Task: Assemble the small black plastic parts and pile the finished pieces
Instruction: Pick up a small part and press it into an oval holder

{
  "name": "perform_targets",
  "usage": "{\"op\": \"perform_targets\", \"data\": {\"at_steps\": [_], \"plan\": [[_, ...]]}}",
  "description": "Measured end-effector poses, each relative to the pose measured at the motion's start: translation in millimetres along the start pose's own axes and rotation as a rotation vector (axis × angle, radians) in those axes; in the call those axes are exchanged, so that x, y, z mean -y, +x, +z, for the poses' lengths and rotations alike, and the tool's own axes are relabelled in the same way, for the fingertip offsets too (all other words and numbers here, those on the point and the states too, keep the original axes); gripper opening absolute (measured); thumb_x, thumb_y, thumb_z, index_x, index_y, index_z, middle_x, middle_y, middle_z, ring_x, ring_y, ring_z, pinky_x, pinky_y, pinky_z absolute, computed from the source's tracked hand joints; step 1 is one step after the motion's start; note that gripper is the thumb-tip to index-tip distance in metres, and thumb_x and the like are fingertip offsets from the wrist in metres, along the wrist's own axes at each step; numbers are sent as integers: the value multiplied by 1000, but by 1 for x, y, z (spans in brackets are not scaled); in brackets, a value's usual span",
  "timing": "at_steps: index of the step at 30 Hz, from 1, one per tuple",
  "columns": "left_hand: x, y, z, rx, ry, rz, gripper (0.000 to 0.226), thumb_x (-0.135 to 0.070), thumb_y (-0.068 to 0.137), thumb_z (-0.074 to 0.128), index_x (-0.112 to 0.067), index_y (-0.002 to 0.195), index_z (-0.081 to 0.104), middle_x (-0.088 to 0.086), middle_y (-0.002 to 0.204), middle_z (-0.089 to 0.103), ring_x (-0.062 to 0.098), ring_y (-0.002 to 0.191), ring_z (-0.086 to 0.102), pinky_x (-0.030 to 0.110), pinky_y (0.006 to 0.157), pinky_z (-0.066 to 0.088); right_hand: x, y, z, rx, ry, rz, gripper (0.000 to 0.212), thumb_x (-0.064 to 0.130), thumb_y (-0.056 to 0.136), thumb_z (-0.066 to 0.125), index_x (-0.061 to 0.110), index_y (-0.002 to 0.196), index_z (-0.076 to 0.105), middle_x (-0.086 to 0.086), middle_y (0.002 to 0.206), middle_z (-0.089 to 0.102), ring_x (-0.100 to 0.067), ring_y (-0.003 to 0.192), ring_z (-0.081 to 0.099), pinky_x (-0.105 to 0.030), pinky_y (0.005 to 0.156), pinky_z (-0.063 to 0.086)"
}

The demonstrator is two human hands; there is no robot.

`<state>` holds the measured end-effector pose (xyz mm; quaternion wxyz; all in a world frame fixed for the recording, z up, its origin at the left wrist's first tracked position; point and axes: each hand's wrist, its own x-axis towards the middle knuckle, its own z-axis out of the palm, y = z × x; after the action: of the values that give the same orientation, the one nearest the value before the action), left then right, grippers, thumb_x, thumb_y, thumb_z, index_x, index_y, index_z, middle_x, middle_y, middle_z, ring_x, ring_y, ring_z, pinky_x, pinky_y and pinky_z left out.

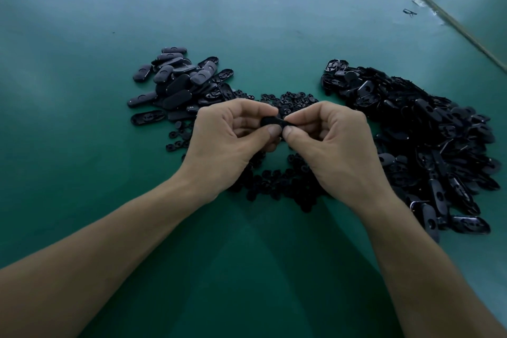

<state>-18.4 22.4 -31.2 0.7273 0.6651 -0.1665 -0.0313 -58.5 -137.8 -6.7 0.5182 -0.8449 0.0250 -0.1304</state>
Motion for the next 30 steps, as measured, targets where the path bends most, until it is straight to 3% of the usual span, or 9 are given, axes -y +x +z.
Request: {"op": "perform_targets", "data": {"at_steps": [7,15,20,24,30], "plan": [[-3,-2,1,-37,8,1,21,3,80,80,-13,91,73,1,71,74,15,64,72,23,64,59,1,0,-2,14,52,18,11,12,85,75,22,84,72,4,74,73,-9,69,68,-29,67,58],[-7,-4,2,-37,-10,-12,22,4,79,79,-14,89,74,3,72,74,17,65,73,22,64,59,0,0,-5,42,96,42,10,11,84,77,21,85,74,0,77,75,-24,77,72,-43,74,61],[-8,-5,2,-18,2,-18,22,4,79,79,-15,91,73,8,75,75,19,65,74,23,64,59,0,1,-11,104,109,40,11,11,84,79,21,86,74,1,79,76,-16,76,73,-31,74,60],[-8,-4,1,-10,12,-30,21,3,79,79,-13,91,73,7,74,76,20,65,74,23,64,59,-1,0,-12,121,72,42,10,11,85,78,20,86,73,0,79,76,-16,77,72,-34,76,60],[-9,-4,4,-18,16,-23,21,7,78,79,-11,86,73,5,70,75,18,61,73,21,61,58,2,0,-9,101,48,61,9,13,87,74,21,83,71,3,73,72,-7,65,63,-28,64,54]]}}
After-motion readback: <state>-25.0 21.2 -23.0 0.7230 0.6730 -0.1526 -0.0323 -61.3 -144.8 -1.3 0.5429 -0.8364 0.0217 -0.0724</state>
